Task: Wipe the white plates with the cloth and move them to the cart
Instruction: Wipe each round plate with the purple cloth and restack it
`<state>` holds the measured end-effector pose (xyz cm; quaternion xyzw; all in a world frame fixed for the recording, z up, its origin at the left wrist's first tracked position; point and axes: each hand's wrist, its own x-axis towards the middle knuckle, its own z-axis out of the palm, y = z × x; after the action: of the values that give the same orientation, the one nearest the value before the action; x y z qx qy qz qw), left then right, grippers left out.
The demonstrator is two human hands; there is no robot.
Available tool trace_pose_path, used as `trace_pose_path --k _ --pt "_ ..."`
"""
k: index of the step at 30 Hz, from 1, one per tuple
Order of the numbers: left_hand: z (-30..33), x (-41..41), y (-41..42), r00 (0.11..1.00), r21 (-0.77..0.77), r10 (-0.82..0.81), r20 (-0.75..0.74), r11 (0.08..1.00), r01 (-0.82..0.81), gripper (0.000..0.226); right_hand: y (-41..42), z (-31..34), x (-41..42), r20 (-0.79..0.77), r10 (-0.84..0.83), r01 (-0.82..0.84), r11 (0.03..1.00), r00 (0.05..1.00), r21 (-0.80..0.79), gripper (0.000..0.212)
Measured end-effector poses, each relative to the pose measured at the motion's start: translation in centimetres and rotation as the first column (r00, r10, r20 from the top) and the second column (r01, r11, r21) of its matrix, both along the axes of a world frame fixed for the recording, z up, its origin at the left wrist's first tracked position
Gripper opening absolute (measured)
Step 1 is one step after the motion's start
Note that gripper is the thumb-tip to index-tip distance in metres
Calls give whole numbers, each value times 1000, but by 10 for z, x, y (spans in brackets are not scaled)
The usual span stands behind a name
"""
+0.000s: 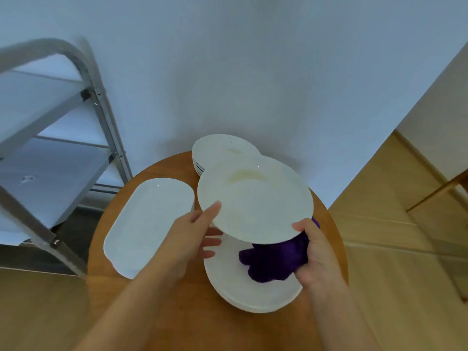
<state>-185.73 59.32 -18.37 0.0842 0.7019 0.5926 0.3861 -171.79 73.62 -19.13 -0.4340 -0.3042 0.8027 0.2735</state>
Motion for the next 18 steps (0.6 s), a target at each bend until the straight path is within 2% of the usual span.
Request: trace_pose_path --k 2,4,6,8,10,13,16,18 --pt "4 8 -19 963 242 -16 269 969 -52 53 -10 9 23 -2 71 -71 997 997 7 53" --pt "7 19 -33 891 433 -76 447 890 -142 54 -23 15 44 27 138 -138 990 990 12 60" --pt "8 31 -45 832 480 -67 551 841 -251 43 -36 17 62 45 200 -201 980 979 5 60" --pt "9 45 -58 801 456 -22 599 831 -318 29 -51 18 76 67 235 -235 972 970 5 61" --pt "5 60 -71 795 472 -2 607 805 -358 20 -64 21 86 106 216 -221 975 971 36 54" --pt "0 81 -88 804 516 42 593 747 -419 14 -74 30 96 174 36 -70 979 984 192 42" --pt "-1 95 -99 804 542 67 590 705 -457 17 -76 53 103 42 -150 131 945 988 300 42" --pt "-2 103 -103 792 535 80 605 696 -479 19 -79 76 106 -130 -101 142 920 986 366 46"
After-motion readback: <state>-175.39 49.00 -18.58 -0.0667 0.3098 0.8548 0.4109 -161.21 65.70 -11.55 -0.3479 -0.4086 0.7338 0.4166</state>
